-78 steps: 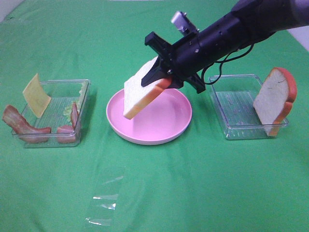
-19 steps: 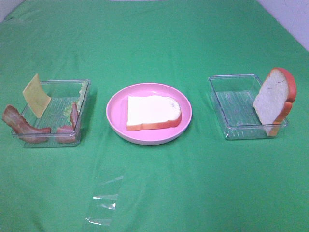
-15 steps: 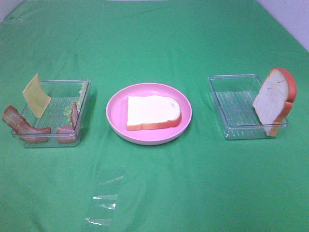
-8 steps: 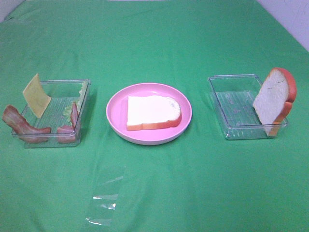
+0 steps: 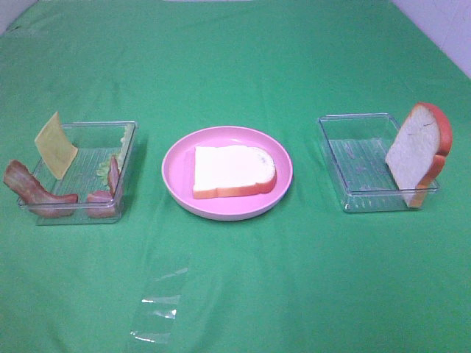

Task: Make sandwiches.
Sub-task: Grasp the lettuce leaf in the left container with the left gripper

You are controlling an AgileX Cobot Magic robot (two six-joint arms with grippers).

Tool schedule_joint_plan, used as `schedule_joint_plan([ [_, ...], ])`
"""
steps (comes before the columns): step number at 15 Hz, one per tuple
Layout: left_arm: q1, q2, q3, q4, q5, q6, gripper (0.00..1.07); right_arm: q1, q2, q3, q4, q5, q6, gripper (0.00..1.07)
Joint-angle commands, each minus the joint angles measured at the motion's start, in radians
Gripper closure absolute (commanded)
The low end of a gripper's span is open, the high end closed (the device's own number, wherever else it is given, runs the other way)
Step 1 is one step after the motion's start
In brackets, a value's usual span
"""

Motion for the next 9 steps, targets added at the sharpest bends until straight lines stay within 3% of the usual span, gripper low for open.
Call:
schedule_joint_plan([
  [1,0.003,-0.005,-0.001,-0.003,-0.004,-0.007,0.04,0.001,-0.034,0.003,0.001,-0.005,-0.008,0.18],
  [4,0.003,0.095,-0.021,0.001,0.016,0.0,0.04,0.001,-0.034,0.003,0.002,-0.005,-0.008,0.18],
  [7,0.003,0.307,-0.118,0.017,0.025,0.0,0.04,0.001,-0.034,0.003,0.002,-0.005,-0.008,0.18],
  [8,0.003,0.533,-0.239,0.017,0.05,-0.012,0.04,0.001,-0.034,0.003,0.002,-0.006,-0.008,0.18],
  [9,0.003,0.661,-0.309,0.017,0.08,-0.015,0.04,0.001,-0.034,0.003,0.002,-0.006,-0.008,0.18],
])
